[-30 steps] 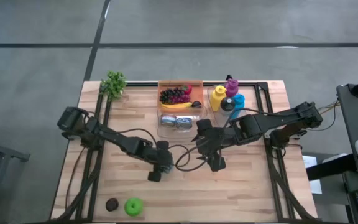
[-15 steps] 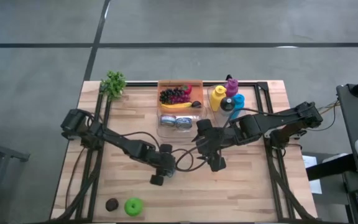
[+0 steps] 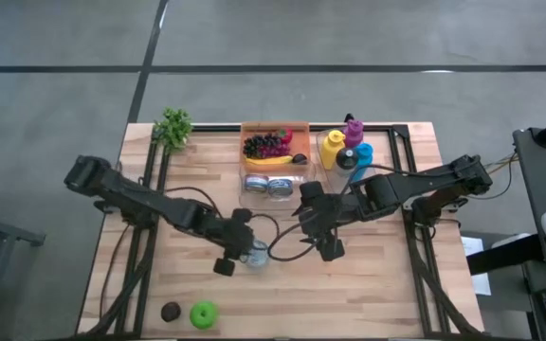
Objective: Pick & Place Food Item
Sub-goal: Put the yellow and blue can into the left transparent bin
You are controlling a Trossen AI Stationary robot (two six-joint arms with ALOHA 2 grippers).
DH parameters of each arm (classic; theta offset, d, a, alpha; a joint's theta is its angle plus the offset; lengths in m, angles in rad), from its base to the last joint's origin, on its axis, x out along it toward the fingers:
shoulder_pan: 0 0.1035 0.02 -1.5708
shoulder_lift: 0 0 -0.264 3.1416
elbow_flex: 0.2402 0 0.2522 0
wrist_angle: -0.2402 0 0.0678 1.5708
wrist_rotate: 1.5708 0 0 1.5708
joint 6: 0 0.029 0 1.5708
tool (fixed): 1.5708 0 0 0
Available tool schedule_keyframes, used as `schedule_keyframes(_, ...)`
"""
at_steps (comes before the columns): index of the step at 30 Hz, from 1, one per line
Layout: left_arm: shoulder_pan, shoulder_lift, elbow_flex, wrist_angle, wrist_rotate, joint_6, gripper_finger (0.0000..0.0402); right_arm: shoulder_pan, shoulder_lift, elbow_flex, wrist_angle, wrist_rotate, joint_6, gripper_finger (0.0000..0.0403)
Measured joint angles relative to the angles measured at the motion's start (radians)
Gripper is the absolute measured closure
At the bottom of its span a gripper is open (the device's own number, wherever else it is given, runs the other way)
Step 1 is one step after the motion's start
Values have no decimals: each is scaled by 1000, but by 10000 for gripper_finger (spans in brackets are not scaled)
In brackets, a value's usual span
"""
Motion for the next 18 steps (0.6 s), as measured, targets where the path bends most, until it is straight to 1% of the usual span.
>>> schedule_keyframes(4,0,-90,-7,-29,-3,36,285,0,0,0,1,0,20,81)
schedule_keyframes(11,0,-253,-80,-23,-18,55,285,0,0,-10,16,0,27,86)
schedule_keyframes(18,0,-373,-142,-11,-33,25,285,0,0,-65,111,0,21,97)
